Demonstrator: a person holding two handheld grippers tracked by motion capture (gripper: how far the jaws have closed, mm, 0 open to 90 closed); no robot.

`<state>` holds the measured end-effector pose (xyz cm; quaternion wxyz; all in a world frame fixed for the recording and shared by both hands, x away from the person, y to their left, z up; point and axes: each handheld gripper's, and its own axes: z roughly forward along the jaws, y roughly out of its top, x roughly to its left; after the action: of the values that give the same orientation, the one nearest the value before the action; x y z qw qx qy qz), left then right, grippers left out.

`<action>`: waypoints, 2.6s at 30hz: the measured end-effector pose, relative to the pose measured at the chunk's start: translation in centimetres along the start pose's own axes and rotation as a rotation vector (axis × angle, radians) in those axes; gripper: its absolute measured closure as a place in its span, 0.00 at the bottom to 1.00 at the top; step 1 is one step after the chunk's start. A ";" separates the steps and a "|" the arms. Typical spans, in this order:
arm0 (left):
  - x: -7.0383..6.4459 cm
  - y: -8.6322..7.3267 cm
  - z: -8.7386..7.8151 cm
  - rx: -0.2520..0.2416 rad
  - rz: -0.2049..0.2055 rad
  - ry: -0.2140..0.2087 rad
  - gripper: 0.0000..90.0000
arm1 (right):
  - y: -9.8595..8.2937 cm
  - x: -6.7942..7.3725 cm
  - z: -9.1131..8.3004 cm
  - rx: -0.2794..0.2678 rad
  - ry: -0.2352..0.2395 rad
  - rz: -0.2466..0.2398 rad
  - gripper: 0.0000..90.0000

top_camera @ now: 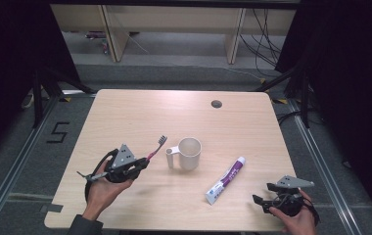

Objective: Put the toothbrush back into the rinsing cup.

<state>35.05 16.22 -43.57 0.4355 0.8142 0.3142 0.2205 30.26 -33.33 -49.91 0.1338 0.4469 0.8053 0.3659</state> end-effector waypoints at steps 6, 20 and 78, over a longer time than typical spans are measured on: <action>0.5 0.6 0.3 -0.103 -0.058 0.020 0.93 | 0.0 0.1 -0.1 0.009 -0.006 0.020 0.27; 0.3 2.7 1.1 -0.291 -0.129 0.048 0.92 | 0.0 -0.2 0.1 0.004 0.001 -0.016 0.27; -1.7 2.7 6.7 -0.336 -0.088 0.022 0.92 | -0.1 0.1 0.2 0.014 0.011 -0.007 0.27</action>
<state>38.95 10.06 -44.95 0.5713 0.7130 0.3131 0.2592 30.30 -33.21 -50.08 0.1277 0.4428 0.8101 0.3624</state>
